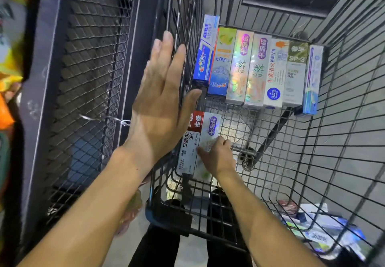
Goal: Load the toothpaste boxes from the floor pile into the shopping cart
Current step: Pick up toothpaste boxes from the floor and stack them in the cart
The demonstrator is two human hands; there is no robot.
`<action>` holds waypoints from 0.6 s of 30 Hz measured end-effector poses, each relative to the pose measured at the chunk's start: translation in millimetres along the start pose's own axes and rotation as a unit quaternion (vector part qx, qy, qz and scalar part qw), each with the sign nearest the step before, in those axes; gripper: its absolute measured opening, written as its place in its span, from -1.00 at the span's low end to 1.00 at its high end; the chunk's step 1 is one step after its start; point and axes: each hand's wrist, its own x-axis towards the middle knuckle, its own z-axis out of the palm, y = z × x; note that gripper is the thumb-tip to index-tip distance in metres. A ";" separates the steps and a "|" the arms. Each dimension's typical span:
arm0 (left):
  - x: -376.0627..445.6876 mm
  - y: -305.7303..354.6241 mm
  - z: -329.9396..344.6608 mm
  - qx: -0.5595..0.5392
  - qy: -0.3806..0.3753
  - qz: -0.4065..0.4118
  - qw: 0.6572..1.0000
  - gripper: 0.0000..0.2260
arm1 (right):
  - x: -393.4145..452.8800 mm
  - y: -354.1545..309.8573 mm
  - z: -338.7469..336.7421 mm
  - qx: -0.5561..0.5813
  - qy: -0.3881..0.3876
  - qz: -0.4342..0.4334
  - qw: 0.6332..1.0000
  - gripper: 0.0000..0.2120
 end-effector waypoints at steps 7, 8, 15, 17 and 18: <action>-1.6 0.4 0.3 0.021 0.006 -0.012 1.000 -0.44 | 8.6 -12.6 -8.8 -0.057 0.110 -0.095 0.988 -0.11; -1.5 0.8 0.1 0.019 0.008 -0.015 1.000 -0.44 | 7.8 -12.6 -8.3 -0.074 0.103 -0.102 0.987 -0.08; -0.9 2.8 -2.2 -0.011 0.014 -0.035 0.999 -0.47 | -23.6 -15.7 -34.2 -0.116 0.094 -0.111 0.983 -0.20; -0.5 3.3 -3.9 -0.004 -0.003 -0.043 0.999 -0.46 | -38.7 -11.6 -52.7 -0.128 0.119 -0.135 0.975 -0.27; -0.4 3.1 -4.4 0.003 -0.009 -0.046 0.999 -0.46 | -45.9 -9.0 -62.2 -0.137 0.129 -0.142 0.972 -0.29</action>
